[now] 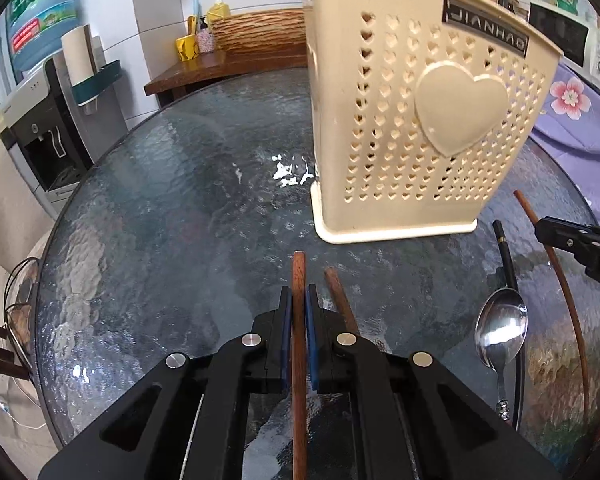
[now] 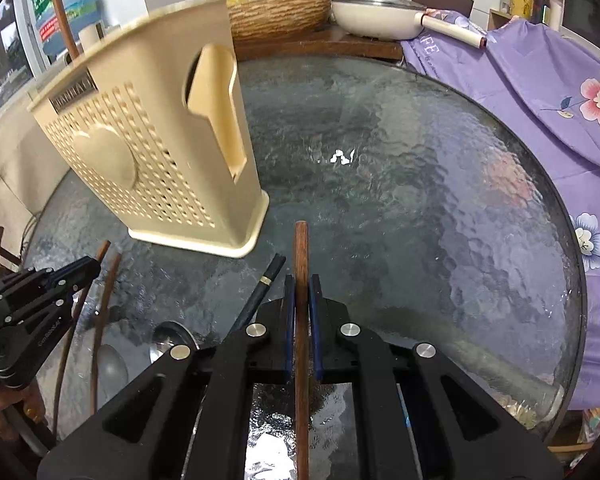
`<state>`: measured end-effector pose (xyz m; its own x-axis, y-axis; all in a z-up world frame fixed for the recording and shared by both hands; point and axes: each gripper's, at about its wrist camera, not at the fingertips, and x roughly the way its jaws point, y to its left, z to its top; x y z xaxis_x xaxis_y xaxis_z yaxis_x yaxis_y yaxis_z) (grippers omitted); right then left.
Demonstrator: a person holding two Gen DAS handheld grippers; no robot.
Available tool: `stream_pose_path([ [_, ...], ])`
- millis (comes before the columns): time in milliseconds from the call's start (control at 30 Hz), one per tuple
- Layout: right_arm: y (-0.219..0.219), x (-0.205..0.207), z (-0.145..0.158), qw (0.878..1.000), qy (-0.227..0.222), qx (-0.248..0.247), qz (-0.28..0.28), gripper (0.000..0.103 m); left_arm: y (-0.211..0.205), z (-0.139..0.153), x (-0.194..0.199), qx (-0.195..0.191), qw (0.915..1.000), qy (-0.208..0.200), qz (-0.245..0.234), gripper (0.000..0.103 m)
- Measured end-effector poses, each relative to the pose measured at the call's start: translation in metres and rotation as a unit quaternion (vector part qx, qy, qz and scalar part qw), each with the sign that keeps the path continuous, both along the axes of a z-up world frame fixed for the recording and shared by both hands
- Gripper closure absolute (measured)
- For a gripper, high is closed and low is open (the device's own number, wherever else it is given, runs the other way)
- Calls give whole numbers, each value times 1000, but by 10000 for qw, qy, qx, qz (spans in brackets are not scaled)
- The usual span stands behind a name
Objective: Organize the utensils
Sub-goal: 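Lift both brown chopsticks and insert them into the cream holder with both tools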
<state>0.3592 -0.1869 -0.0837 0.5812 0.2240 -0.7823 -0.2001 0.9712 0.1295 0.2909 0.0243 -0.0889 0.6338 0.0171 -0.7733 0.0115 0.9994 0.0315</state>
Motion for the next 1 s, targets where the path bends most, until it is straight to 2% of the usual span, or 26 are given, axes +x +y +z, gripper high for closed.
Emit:
stream_pose_path([
  [433,-9,-25,41,9975,-578,388,71,95,1,25,-16,-67,9993,-356,-4,96],
  [667,-9,-53,83,9900,-1149,719,392,95,3,60,-41,-319,9956,-872,-111,96],
  [1000,-10,-93,130,9778,-1632,1032,814,95,6,110,-80,-640,9857,-1516,-364,96],
])
